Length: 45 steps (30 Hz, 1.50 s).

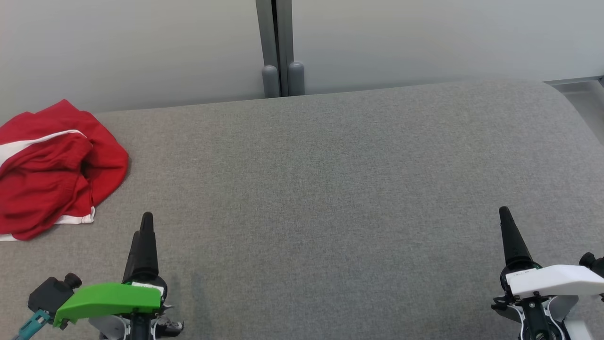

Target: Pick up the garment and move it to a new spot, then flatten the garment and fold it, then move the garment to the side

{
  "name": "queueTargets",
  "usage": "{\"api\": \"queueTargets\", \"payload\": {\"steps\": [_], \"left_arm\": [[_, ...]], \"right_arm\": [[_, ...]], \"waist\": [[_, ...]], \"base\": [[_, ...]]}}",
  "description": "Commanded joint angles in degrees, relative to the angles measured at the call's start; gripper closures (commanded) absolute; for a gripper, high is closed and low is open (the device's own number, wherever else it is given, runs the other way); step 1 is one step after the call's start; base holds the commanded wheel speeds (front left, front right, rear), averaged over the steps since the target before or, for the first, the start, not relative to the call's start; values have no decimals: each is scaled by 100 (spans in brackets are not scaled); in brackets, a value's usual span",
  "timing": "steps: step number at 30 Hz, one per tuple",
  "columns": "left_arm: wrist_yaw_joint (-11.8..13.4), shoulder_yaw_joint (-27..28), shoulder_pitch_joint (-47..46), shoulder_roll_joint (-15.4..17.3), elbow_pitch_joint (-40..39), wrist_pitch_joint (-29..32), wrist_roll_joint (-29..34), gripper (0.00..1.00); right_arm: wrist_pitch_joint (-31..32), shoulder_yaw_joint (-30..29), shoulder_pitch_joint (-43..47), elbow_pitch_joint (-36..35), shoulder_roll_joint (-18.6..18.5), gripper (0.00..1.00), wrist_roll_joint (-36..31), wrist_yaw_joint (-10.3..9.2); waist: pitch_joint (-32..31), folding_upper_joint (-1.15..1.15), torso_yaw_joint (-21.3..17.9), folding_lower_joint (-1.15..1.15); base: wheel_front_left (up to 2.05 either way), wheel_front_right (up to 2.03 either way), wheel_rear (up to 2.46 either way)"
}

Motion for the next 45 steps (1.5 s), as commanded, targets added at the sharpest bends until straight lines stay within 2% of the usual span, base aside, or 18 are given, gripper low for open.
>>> {"api": "queueTargets", "payload": {"steps": [1, 9, 21, 45], "left_arm": [[43, -35, -66, 37, -145, -60, 280, 0], [213, -224, -58, 42, -257, -217, 1383, 0], [307, -282, 96, 50, -141, -421, 2453, 0], [246, -341, 281, 64, 191, -777, 3702, 0]], "right_arm": [[-66, -7, -89, -158, -47, 0, -300, 1], [-220, 27, -77, -406, -54, 0, -1334, 2], [-429, 149, 38, -386, -63, 0, -2526, 2], [-783, 374, 104, 33, -81, 0, -4218, 2]], "waist": [[3, 0, 5, 0], [17, 0, 23, 0], [13, 0, 23, 0], [-23, 0, 65, 0]], "base": [[0, 0, 0], [0, 0, 0], [0, 0, 0], [0, 0, 0]]}}
